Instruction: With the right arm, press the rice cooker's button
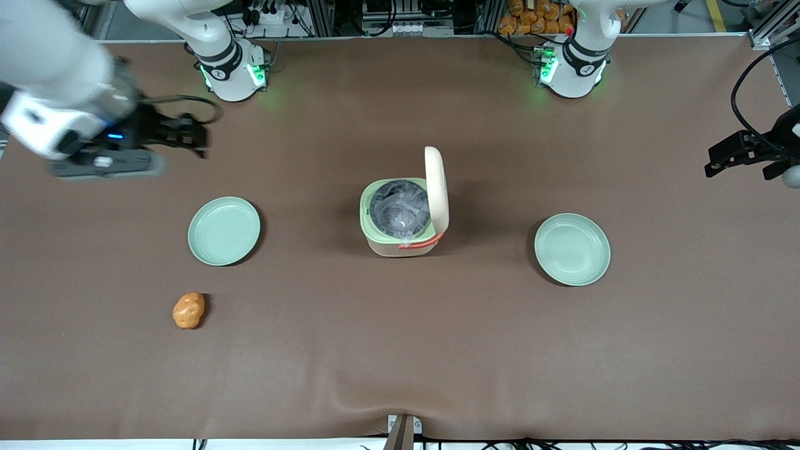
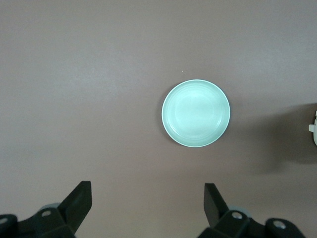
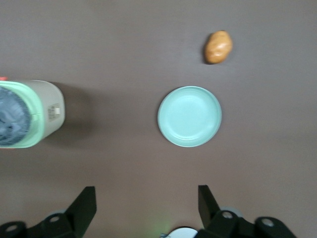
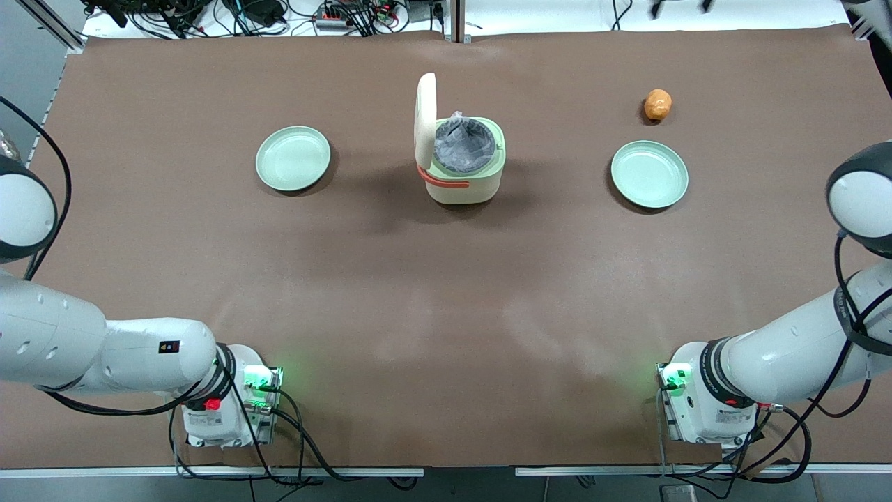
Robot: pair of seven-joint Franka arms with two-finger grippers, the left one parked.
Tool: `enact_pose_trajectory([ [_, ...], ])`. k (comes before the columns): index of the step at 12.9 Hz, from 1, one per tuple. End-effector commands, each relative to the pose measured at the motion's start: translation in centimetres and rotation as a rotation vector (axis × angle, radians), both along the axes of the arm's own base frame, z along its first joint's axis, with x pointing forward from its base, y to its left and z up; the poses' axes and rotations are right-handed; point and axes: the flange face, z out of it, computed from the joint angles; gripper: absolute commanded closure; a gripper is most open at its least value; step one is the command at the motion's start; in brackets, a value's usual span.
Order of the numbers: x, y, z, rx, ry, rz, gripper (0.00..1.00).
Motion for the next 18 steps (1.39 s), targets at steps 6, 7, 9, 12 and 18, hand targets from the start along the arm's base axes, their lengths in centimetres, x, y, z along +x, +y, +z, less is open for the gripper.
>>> enact_pose_trajectory([
  [6,-2.4,-10.0,-0.4,0.009,0.007,-0.002,0.0],
  [7,-2.7,-10.9,-1.0,0.024,-0.014,0.008,0.0],
  [9,-2.7,-13.0,-2.3,0.059,-0.012,-0.007,0.0],
  [12,-3.1,-14.2,-1.9,0.057,-0.02,-0.024,0.0],
  [18,-3.5,-14.1,-1.3,0.035,-0.03,-0.017,0.0],
])
